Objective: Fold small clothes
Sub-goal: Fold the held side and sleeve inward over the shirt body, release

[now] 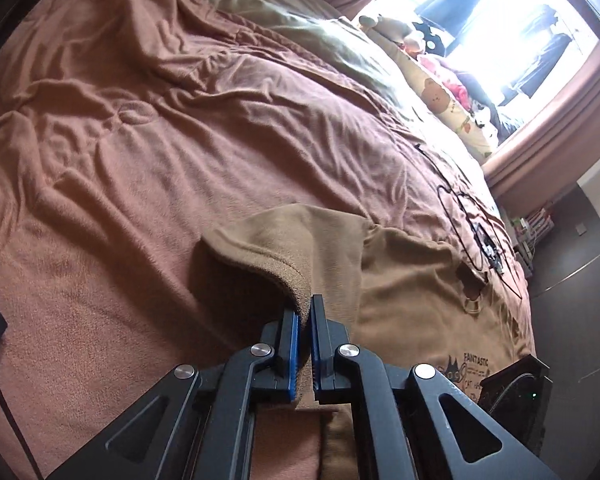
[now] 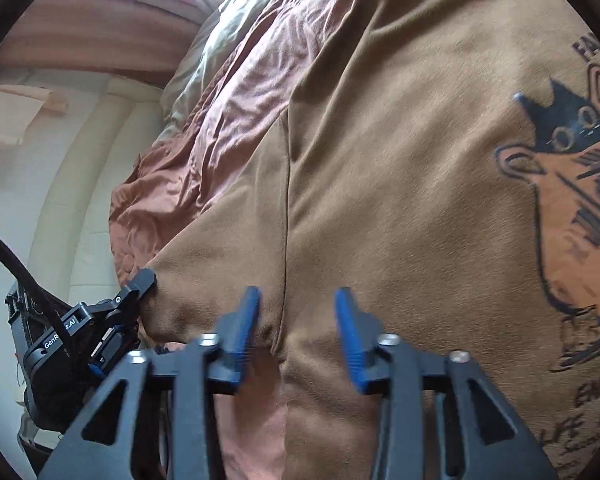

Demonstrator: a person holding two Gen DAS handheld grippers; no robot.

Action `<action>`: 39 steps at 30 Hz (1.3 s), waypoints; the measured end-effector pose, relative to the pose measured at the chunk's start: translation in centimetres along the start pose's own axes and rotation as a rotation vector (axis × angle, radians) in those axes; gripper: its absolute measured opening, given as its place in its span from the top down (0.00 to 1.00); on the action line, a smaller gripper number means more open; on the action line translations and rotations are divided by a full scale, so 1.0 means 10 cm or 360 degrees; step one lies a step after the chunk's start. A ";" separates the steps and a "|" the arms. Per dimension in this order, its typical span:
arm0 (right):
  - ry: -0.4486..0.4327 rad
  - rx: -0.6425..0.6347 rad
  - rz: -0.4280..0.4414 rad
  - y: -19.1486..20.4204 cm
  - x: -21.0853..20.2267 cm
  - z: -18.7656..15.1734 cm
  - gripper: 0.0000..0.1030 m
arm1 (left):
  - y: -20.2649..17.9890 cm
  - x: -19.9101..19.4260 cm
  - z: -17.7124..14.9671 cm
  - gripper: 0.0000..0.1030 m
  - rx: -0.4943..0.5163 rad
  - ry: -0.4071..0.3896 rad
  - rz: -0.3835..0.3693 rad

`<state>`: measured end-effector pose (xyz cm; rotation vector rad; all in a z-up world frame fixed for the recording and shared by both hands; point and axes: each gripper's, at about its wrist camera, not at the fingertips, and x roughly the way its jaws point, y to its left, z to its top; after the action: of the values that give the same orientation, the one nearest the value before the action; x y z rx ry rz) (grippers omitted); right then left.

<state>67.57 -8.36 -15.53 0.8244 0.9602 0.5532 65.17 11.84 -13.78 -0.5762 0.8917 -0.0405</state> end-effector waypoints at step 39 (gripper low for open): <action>-0.0186 0.0250 -0.0026 -0.32 -0.74 -0.01 0.36 | -0.72 0.84 -0.27 0.44 0.0136 0.0188 -0.0016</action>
<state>64.12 -15.52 -14.56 0.9781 0.9104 0.4144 69.96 2.27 -17.63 -0.5024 0.9969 -0.1220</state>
